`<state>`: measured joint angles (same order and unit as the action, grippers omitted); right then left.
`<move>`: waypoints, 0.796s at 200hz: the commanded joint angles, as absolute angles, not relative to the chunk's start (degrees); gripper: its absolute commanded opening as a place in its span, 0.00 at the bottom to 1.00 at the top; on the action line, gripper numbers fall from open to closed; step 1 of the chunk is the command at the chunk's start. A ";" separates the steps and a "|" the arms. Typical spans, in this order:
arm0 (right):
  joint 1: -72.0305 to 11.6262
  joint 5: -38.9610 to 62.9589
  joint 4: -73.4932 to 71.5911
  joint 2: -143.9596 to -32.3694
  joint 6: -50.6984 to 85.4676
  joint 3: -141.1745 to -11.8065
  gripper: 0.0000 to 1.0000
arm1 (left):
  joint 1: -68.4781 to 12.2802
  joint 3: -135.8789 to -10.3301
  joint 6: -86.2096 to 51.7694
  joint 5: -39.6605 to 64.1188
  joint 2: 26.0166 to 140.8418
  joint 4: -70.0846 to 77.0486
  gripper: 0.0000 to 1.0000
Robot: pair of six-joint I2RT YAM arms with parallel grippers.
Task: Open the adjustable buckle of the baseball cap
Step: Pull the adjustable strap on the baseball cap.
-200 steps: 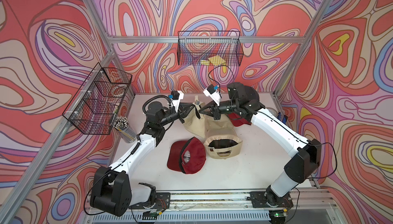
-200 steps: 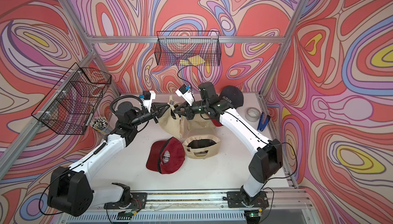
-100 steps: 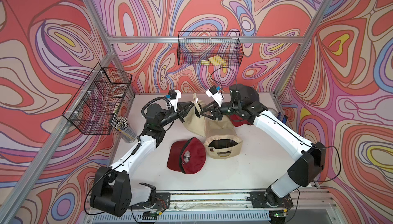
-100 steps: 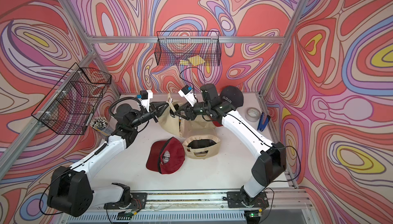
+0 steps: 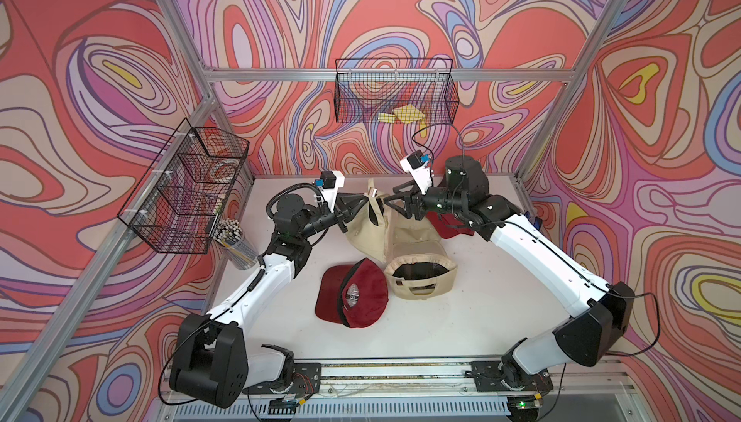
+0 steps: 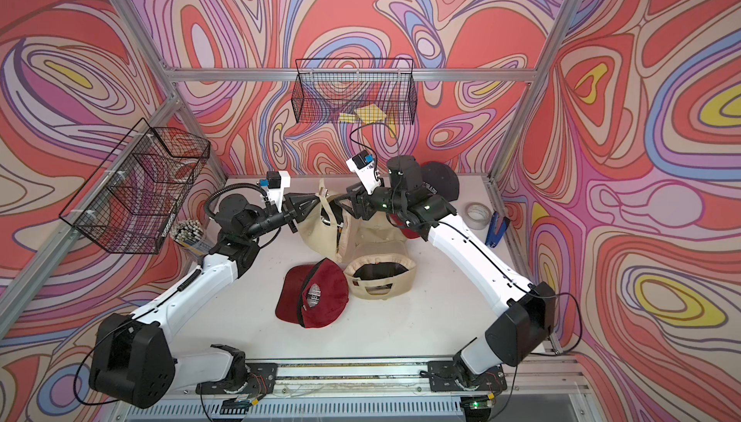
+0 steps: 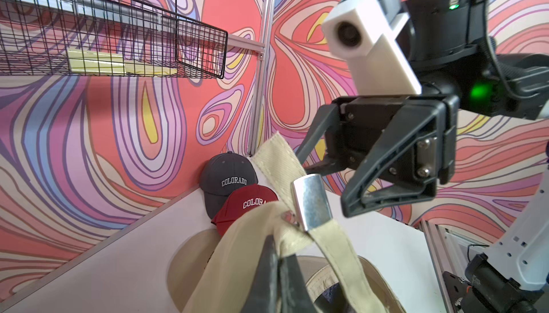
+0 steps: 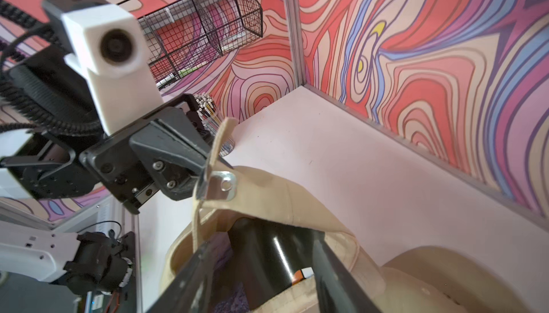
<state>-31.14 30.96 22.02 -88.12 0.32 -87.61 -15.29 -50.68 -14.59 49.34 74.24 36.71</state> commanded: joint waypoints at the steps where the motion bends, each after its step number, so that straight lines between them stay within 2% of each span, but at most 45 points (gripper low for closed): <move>1: -31.46 28.82 22.59 -88.29 -1.91 -88.01 0.60 | -15.53 -52.97 -13.78 52.48 74.27 38.59 0.00; 27: -31.46 26.31 21.24 -87.63 -3.97 -86.56 0.57 | -16.15 -53.74 -12.19 53.94 74.36 36.28 0.00; 83: -32.23 27.50 18.96 -88.12 -7.56 -85.08 0.51 | -17.52 -54.91 -10.41 56.46 75.31 33.49 0.00; 94: -32.26 27.89 18.72 -88.03 -7.57 -85.00 0.44 | -17.75 -55.27 -9.79 56.68 75.49 32.52 0.00; 113: -32.26 28.56 18.59 -87.89 -7.51 -84.99 0.20 | -18.03 -55.33 -9.23 56.69 75.76 31.95 0.00; 121: -32.29 28.80 18.39 -87.72 -7.47 -84.86 0.09 | -18.18 -55.37 -9.01 56.65 75.84 31.84 0.04; 133: -32.26 29.23 18.22 -87.57 -7.48 -84.62 0.00 | -18.11 -55.28 -8.58 56.39 75.77 31.64 0.16; 159: -32.26 30.74 18.83 -87.78 -8.06 -84.85 0.00 | -18.24 -54.86 -7.09 55.87 75.42 31.07 0.31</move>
<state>-31.97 28.71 19.88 -88.51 -7.29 -85.34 -17.76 -53.54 -9.56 54.89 75.64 31.83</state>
